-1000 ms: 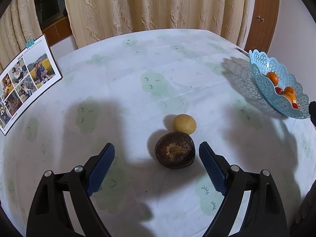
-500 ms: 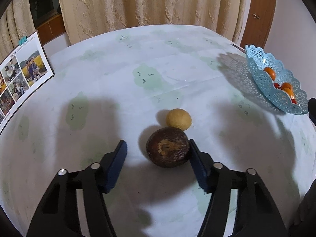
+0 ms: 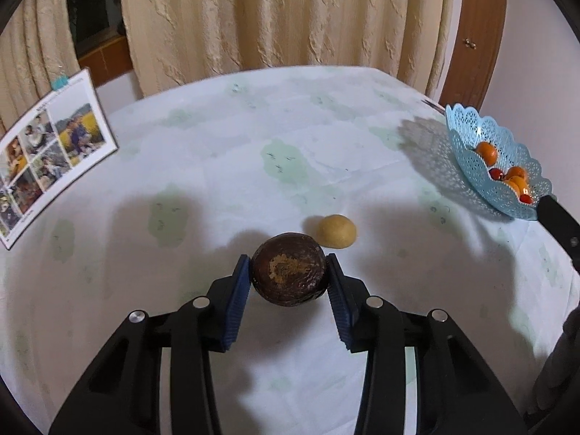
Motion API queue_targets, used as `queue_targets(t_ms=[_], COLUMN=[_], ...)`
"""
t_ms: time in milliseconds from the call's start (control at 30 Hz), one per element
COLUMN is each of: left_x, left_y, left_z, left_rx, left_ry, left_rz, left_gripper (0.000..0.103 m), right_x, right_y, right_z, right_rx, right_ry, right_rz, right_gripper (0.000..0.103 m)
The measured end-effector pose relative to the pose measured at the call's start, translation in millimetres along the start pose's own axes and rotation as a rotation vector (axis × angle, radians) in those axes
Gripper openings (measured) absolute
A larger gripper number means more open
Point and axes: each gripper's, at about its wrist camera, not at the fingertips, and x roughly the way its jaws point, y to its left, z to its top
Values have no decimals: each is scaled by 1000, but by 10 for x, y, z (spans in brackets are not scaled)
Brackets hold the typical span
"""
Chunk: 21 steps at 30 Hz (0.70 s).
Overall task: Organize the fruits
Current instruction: 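Grasp the small yellow fruit with the right gripper while the left holds the dark fruit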
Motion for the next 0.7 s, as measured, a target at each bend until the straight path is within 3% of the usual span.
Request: queue_targets(t_ms=[167, 300, 467, 700], left_x=[-156, -277, -381, -458], left_y=[214, 424, 581, 717], left_z=[-105, -218, -294, -319], left_rx=[-26, -71, -113, -153], left_ry=[-16, -27, -45, -53], left_rz=[50, 91, 99, 100], left_gripper=[42, 42, 42, 42], right_x=[173, 446, 753, 1065], right_y=[236, 483, 841, 1196], right_z=[43, 40, -57, -100], right_rx=[-60, -94, -188, -276], right_ry=[72, 186, 267, 318], right_rz=[90, 184, 199, 201], right_gripper=[85, 85, 85, 65])
